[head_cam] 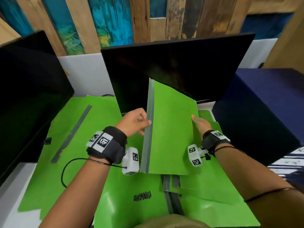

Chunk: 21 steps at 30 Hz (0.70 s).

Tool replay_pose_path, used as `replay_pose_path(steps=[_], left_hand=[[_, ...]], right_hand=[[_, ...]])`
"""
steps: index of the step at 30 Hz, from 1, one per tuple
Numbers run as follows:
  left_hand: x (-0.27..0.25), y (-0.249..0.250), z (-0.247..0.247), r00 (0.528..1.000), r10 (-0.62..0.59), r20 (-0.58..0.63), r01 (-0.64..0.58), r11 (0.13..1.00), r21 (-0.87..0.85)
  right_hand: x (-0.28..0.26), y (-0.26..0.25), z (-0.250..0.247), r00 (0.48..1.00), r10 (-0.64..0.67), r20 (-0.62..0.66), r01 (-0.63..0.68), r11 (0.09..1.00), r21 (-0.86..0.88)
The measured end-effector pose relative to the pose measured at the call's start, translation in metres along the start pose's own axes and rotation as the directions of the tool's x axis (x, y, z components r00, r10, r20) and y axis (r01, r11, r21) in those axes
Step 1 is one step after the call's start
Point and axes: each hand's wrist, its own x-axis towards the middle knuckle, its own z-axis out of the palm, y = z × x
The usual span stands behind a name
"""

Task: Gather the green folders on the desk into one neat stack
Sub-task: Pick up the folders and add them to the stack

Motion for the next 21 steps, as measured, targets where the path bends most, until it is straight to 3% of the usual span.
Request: replay_pose_path(steps=[4, 11, 17, 21], left_hand=[[0.007, -0.032, 0.034, 0.986, -0.163, 0.036, 0.161, 0.985, 0.063], [0.01, -0.084, 0.114, 0.917, -0.398, 0.04, 0.393, 0.915, 0.097], [0.012, -0.095, 0.135, 0.911, -0.412, 0.004, 0.412, 0.911, -0.023], [0.013, -0.095, 0.134, 0.931, -0.363, -0.038, 0.365, 0.929, 0.057]], right_hand=[[0.01, 0.033, -0.013, 0.992, 0.075, -0.104, -0.087, 0.99, -0.113], [0.019, 0.049, -0.02, 0.986, 0.111, -0.128, -0.158, 0.875, -0.457], [0.009, 0.041, -0.007, 0.995, 0.041, -0.091, -0.093, 0.716, -0.692], [-0.008, 0.032, 0.029, 0.993, -0.098, 0.059, 0.11, 0.68, -0.724]])
